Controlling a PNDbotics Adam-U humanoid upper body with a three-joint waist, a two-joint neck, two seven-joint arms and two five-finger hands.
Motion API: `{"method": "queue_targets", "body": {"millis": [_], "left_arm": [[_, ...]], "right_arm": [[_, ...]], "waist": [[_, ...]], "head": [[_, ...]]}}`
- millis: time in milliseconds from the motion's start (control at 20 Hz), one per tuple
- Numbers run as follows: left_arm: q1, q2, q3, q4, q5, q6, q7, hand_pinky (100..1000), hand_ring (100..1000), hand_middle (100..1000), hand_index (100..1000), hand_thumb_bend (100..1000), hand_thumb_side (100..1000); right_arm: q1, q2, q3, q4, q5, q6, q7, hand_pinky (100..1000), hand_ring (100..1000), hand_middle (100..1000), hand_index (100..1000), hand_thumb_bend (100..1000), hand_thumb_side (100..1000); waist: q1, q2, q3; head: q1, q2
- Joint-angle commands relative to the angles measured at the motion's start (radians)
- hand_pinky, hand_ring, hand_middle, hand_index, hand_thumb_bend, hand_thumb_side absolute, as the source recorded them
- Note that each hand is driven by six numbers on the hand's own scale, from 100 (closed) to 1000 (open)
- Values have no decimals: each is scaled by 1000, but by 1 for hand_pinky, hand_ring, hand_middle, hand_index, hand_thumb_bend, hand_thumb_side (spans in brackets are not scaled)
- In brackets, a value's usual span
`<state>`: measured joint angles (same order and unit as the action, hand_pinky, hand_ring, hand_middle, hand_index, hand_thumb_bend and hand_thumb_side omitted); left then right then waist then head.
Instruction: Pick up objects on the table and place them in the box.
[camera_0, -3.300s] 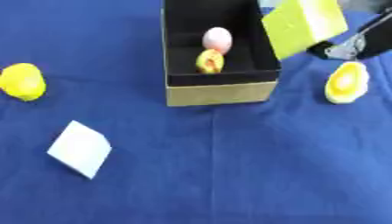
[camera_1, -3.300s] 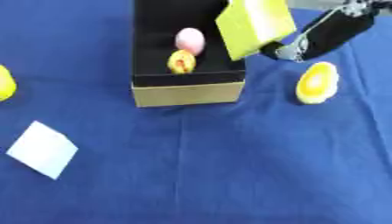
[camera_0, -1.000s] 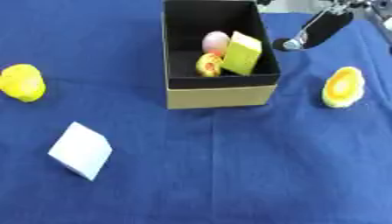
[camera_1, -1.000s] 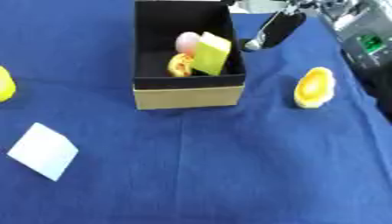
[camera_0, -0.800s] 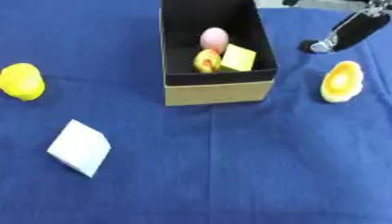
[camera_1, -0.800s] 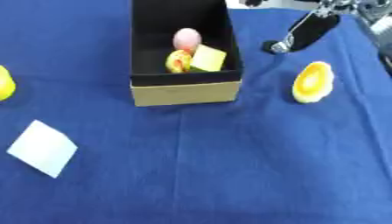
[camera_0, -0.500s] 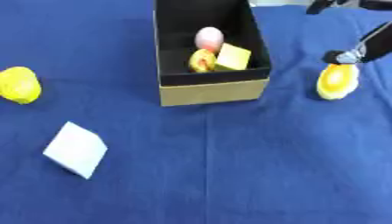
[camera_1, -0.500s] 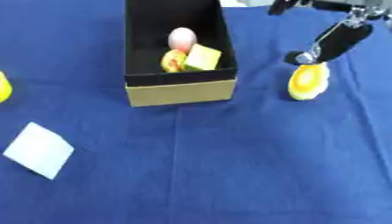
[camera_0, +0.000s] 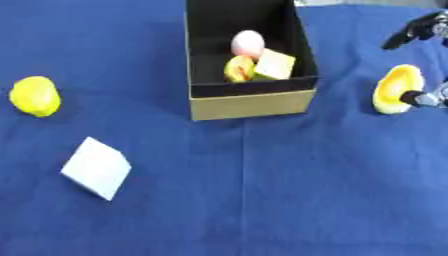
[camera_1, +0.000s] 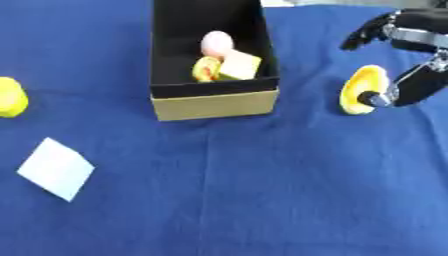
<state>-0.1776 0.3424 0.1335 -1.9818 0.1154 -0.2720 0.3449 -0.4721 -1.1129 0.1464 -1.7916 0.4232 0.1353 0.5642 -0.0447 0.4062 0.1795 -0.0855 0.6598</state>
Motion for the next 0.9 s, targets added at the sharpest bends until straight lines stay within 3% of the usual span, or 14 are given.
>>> {"method": "queue_targets", "body": {"millis": [50, 900], "left_arm": [[-8, 10, 4, -18, 1, -1, -1, 736, 581, 536, 777, 285, 545], [-17, 3, 0, -18, 4, -4, -5, 735, 580, 534, 776, 286, 544]], "right_arm": [[6, -26, -26, 38, 37, 3, -18, 897, 901, 817, 877, 447, 100], [-20, 16, -32, 197, 121, -22, -77, 908, 915, 841, 891, 427, 100]], "waist": [[3, -15, 5], [7, 7, 32]], "head": [[-5, -16], [-19, -36]]}}
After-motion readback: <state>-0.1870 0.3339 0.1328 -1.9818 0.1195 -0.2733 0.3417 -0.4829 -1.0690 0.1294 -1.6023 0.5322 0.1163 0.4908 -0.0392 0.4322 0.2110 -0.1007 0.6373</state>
